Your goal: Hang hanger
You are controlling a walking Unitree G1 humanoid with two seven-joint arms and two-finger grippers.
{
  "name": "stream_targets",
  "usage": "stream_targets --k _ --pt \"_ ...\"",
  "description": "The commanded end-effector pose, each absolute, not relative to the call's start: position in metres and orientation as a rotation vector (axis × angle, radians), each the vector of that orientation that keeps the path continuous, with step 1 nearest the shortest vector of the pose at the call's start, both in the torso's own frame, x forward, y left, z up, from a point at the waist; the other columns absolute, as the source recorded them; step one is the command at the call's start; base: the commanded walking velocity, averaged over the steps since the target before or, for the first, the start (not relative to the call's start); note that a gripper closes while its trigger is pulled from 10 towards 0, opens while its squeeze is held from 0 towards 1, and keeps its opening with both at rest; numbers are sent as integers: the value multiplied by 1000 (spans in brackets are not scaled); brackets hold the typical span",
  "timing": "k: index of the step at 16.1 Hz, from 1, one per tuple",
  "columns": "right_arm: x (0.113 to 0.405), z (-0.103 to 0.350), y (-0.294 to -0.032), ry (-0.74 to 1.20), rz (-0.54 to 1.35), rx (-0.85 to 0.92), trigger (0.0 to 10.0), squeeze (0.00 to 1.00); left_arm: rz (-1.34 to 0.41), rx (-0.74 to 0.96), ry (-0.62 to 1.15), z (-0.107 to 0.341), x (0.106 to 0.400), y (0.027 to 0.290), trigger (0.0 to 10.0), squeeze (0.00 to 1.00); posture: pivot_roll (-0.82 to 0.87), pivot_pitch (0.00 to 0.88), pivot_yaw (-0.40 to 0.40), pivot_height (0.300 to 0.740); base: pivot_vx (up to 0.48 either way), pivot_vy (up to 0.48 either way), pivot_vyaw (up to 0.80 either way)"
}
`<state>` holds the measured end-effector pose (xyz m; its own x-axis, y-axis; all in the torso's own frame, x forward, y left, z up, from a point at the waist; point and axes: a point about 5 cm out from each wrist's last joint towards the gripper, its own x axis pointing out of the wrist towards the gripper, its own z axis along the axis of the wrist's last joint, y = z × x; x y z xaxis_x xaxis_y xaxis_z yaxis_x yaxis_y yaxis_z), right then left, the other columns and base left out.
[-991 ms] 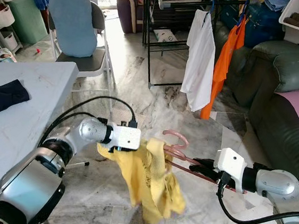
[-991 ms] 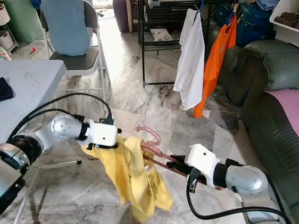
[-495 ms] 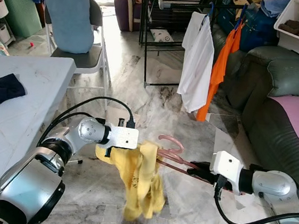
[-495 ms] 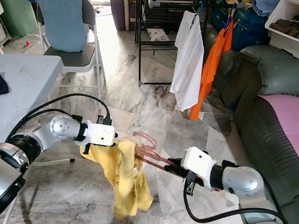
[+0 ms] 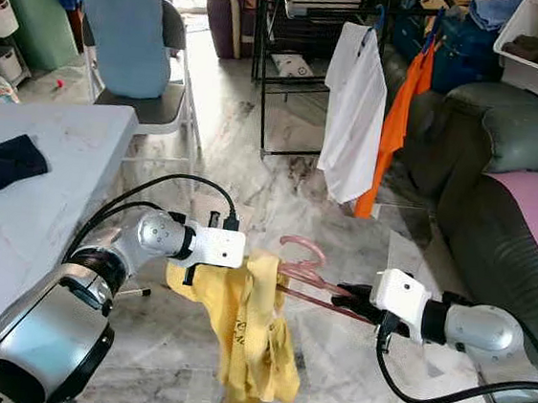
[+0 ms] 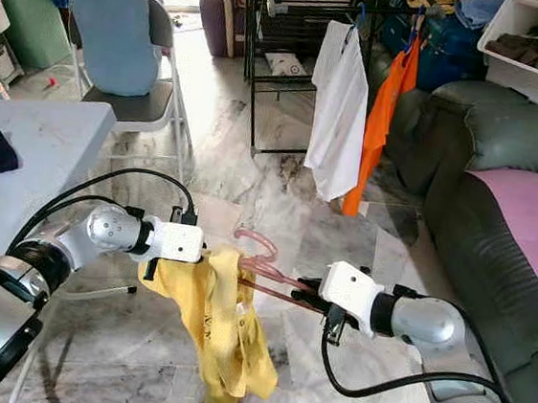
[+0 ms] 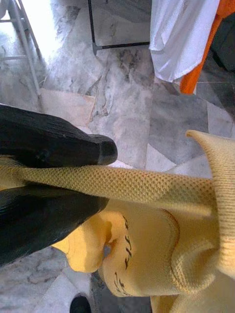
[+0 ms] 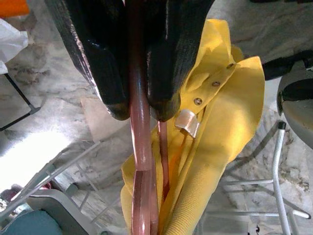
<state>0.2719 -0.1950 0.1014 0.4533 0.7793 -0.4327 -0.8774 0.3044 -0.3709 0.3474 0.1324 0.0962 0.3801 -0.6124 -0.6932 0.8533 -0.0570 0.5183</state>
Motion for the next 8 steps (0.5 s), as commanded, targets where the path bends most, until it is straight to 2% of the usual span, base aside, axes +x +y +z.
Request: stream_targets --k 1,7,8 --pt "274 109 -187 116 1120 -626 10000 0 -1199 1063 288 98 349 136 0 0 -169 0 39 740 0 0 0" --pt "282 112 -189 112 1094 -657 10000 0 -1165 986 247 100 349 135 0 0 -171 0 32 740 0 0 0" --pt "283 111 -189 119 1086 -650 10000 776 -1162 973 240 100 349 136 0 0 -170 0 30 740 0 0 0"
